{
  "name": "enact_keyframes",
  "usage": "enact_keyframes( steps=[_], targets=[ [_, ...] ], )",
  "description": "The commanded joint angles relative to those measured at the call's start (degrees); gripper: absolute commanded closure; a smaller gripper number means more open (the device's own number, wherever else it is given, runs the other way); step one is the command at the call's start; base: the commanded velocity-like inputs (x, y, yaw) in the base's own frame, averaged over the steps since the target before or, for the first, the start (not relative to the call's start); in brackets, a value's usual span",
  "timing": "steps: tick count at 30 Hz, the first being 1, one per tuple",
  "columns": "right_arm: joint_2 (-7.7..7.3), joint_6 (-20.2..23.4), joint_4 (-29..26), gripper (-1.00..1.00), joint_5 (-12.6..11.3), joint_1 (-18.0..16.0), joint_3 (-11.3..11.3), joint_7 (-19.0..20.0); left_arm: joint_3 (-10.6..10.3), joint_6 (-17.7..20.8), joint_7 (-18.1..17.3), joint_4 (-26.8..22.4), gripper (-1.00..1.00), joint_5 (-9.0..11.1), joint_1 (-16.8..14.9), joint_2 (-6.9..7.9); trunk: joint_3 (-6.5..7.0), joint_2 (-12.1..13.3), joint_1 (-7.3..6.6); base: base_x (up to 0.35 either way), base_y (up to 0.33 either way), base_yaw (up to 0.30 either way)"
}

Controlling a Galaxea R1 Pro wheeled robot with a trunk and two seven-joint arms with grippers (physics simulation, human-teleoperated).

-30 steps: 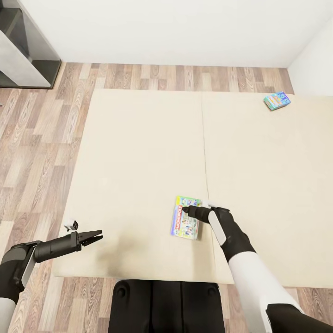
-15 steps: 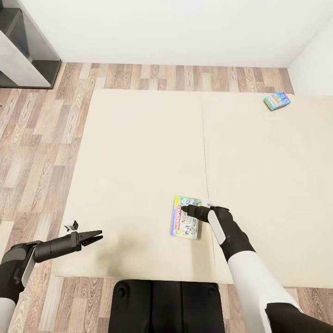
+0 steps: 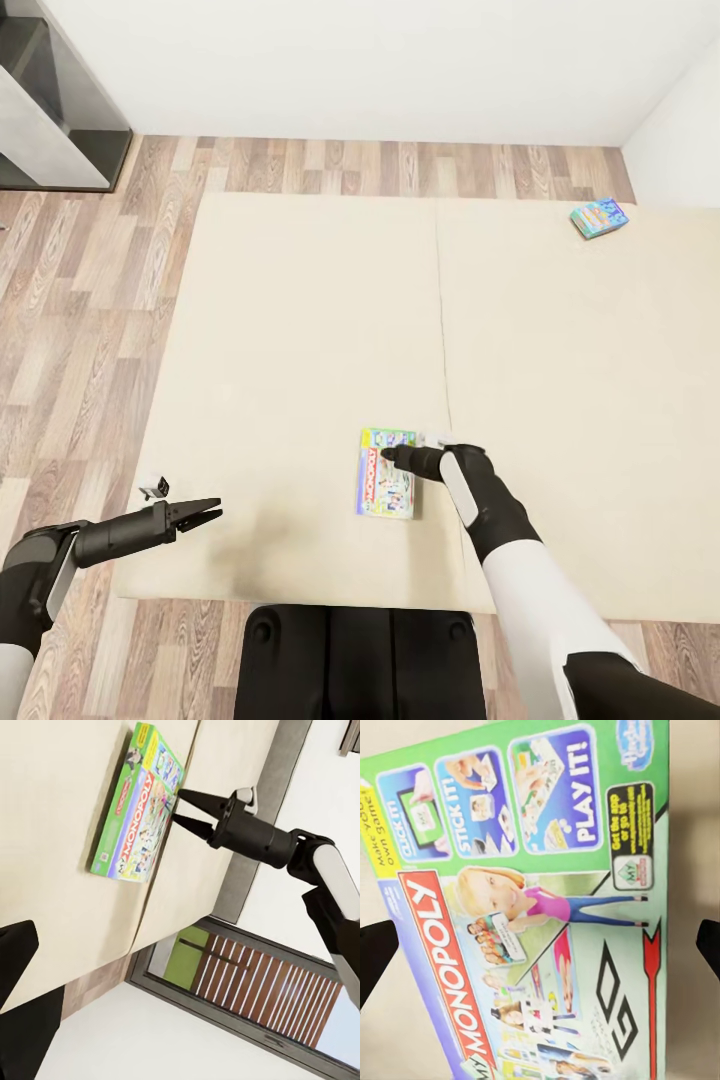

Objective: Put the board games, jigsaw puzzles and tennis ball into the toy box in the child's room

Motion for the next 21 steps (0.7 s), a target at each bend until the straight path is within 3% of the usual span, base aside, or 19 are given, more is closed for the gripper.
enact_keyframes(
  steps=[1,21],
  targets=[
    [0.07,0.4,0.0,-1.00,0.0,-0.1,-0.3,0.1,0.0,0.6,-0.2,0.0,-1.00,0.0,0.0,0.01,-0.06,-0.1,0.03,0.000,0.000,0.000],
    [0.07,0.6,0.2,-1.00,0.1,-0.6,-0.3,0.1,0.0,0.6,-0.2,0.0,-1.00,-0.1,0.0,0.01,-0.06,-0.1,0.03,0.000,0.000,0.000]
  ],
)
